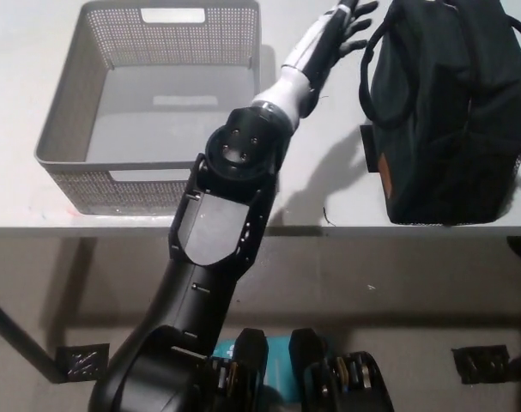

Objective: Use both hands to pick up a lunch bag on the right hand side and place it into a container on the left hand side

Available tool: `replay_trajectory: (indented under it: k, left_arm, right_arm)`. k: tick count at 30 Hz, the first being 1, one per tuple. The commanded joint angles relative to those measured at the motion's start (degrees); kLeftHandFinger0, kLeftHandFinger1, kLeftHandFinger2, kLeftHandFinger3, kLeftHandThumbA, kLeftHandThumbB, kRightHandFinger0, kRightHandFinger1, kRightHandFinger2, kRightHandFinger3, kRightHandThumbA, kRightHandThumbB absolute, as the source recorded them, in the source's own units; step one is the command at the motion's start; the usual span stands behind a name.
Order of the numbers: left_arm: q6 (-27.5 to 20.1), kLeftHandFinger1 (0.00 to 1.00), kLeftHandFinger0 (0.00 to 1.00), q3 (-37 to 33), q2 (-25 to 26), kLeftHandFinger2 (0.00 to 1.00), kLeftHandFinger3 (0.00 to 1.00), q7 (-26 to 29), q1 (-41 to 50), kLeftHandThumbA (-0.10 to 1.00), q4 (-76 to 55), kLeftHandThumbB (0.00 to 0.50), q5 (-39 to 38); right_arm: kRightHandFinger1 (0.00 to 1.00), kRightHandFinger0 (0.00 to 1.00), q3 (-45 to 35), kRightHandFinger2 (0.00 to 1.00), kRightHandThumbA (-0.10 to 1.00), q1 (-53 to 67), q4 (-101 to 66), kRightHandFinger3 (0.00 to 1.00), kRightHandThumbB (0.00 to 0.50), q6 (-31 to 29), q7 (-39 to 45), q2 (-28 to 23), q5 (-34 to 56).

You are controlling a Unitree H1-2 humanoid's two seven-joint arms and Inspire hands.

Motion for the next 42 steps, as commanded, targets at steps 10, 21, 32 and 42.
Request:
replay_trajectory:
  k: [10,21,32,42]
  left_arm:
    - [-6.27,1.0,1.0,2.02,2.03,1.0,1.0,4.67,-5.96,1.0,12.51,0.445,-2.01]
    - [-12.31,1.0,1.0,-1.28,-2.28,1.0,1.0,6.53,-7.03,1.0,25.26,0.383,0.09]
    - [-16.65,1.0,1.0,-4.74,-4.48,1.0,1.0,6.69,-9.14,1.0,34.62,0.361,0.63]
    - [-17.91,1.0,1.0,-8.02,-5.92,1.0,1.0,7.34,-10.45,1.0,41.94,0.384,2.45]
  right_arm:
    - [1.0,1.0,-1.29,1.0,1.0,-3.38,3.75,1.0,0.299,-0.87,3.3,-0.21,3.07]
    - [1.0,1.0,-1.35,1.0,1.0,-8.49,18.56,1.0,0.293,-5.26,4.99,2.35,2.71]
    - [1.0,1.0,-1.87,1.0,1.0,-11.13,25.51,1.0,0.282,-7.56,5.48,5.24,3.28]
    - [1.0,1.0,0.04,1.0,1.0,-12.47,25.87,1.0,0.247,-5.99,0.17,13.07,0.95]
